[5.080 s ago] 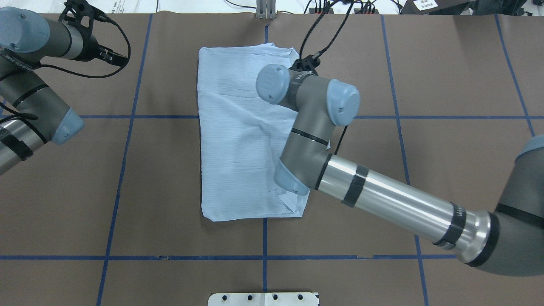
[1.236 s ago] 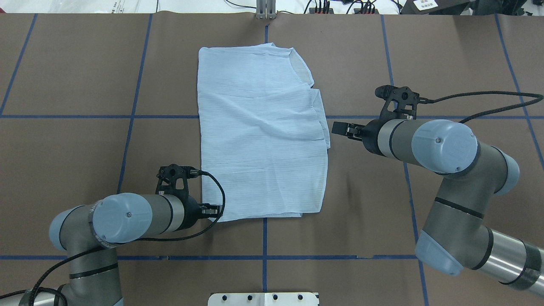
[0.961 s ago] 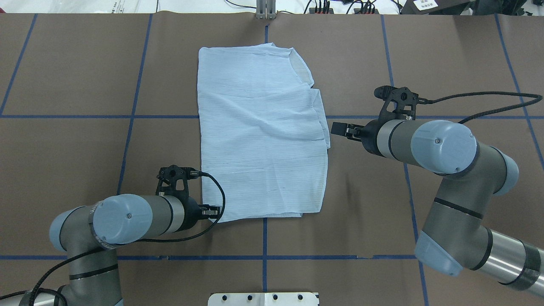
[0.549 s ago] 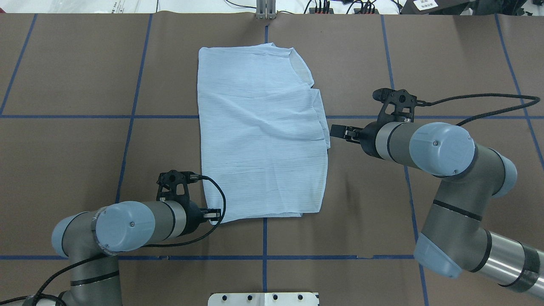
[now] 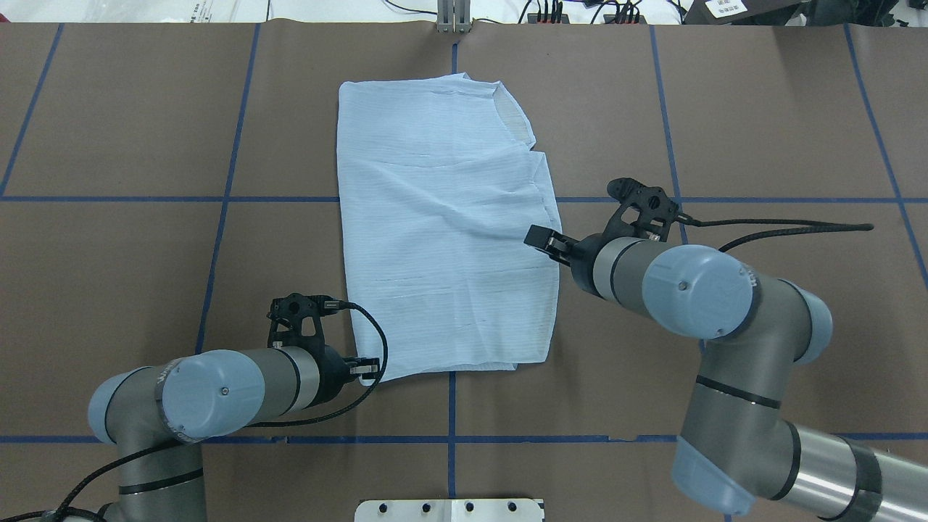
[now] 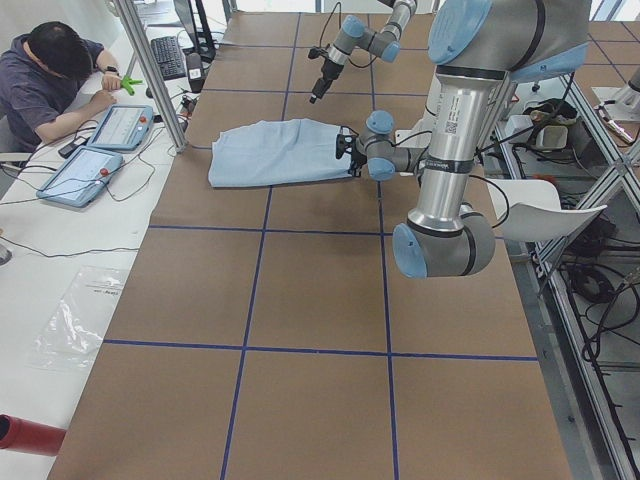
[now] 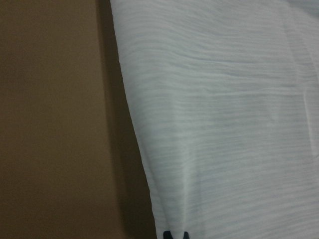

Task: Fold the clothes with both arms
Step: 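Position both grippers at the shirt's near corners and grasp them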

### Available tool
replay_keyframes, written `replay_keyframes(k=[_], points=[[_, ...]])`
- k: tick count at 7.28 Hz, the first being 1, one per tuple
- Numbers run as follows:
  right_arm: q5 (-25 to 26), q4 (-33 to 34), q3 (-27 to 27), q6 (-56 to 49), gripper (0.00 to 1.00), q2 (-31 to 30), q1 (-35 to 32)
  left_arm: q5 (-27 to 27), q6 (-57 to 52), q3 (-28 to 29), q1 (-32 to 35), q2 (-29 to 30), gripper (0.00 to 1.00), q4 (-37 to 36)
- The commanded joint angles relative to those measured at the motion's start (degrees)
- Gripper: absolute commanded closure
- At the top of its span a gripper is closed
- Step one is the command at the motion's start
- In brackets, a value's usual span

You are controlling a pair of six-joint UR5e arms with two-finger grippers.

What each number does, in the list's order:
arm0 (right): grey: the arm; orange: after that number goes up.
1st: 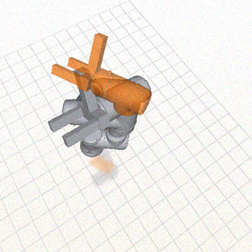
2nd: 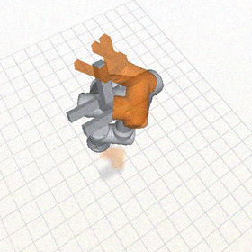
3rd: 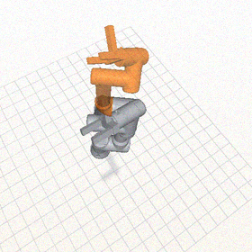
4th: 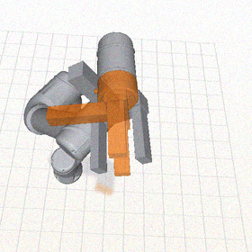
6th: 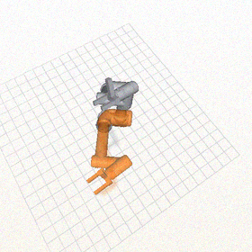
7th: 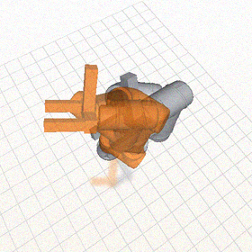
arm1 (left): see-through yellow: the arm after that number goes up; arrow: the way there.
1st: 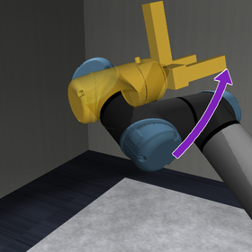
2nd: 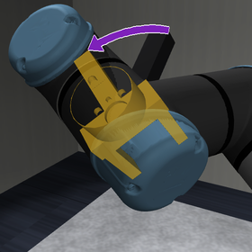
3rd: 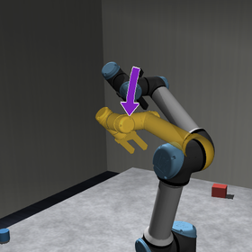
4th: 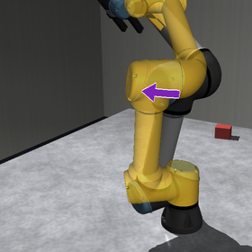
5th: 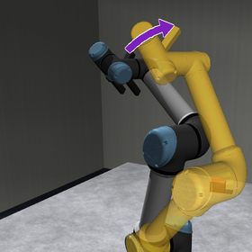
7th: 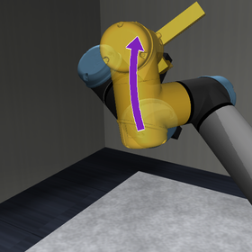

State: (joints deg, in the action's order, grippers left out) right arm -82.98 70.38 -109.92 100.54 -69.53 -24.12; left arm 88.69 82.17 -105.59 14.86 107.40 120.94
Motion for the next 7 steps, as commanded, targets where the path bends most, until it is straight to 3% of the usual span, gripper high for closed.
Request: replay_keyframes(k=[1,4,7], points=[[2.4,11.8,0.1,13.6,0.08,5.9,5.3,0.0,0.0,-0.1,0.0,-0.1,1.00,0.0],[2.5,20.2,1.0,21.1,0.09,7.9,9.8,0.0,0.0,-0.5,0.0,0.0,1.00,0.0],[2.6,21.5,6.4,24.6,0.07,10.5,11.8,-0.1,0.0,-0.7,0.0,0.0,1.00,0.0]])
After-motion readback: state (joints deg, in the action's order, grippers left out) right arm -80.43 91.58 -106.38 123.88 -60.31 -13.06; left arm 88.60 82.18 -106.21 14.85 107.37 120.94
